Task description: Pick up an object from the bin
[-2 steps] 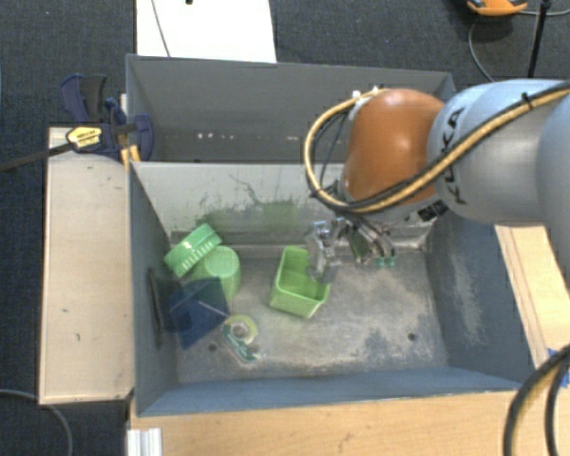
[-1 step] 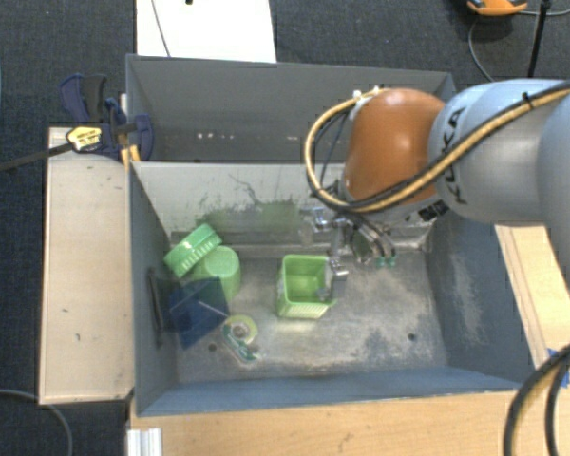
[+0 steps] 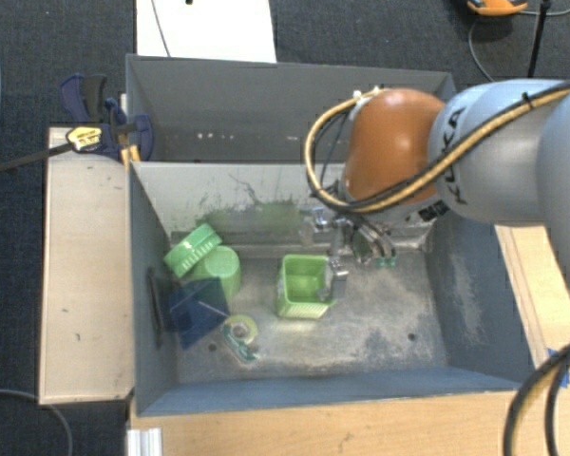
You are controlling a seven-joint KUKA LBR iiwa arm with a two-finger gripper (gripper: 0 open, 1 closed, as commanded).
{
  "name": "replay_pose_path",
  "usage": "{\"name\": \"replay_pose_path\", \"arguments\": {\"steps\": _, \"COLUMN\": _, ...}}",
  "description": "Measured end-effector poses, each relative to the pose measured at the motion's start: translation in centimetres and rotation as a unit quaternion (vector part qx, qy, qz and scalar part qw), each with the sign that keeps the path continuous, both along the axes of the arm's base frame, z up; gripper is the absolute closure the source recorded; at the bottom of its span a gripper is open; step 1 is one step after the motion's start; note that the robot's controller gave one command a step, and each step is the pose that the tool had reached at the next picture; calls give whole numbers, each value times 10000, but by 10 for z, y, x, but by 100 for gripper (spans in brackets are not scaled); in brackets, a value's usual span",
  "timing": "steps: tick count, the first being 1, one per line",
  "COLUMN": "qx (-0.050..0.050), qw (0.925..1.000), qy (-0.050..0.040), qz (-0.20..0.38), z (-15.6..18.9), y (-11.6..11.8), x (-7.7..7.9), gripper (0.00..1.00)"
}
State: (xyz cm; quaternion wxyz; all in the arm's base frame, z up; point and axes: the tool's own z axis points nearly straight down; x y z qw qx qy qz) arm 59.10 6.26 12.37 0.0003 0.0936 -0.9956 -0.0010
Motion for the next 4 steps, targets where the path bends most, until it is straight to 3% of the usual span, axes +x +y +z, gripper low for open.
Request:
{"name": "replay_pose_path", "arguments": {"steps": 1, "qx": 3, "qw": 9997, "qy": -31, "qz": 222, "z": -38, "y": 10, "x": -12, "gripper": 0}}
{"name": "replay_pose_path", "arguments": {"steps": 2, "qx": 6, "qw": 9937, "qy": -20, "qz": 1118, "z": -52, "y": 8, "x": -14, "gripper": 100}}
{"name": "replay_pose_path", "arguments": {"steps": 3, "qx": 6, "qw": 9938, "qy": -20, "qz": 1115, "z": -52, "y": 8, "x": -14, "gripper": 100}}
{"name": "replay_pose_path", "arguments": {"steps": 4, "qx": 11, "qw": 9932, "qy": -33, "qz": 1166, "z": 47, "y": 5, "x": -17, "gripper": 100}}
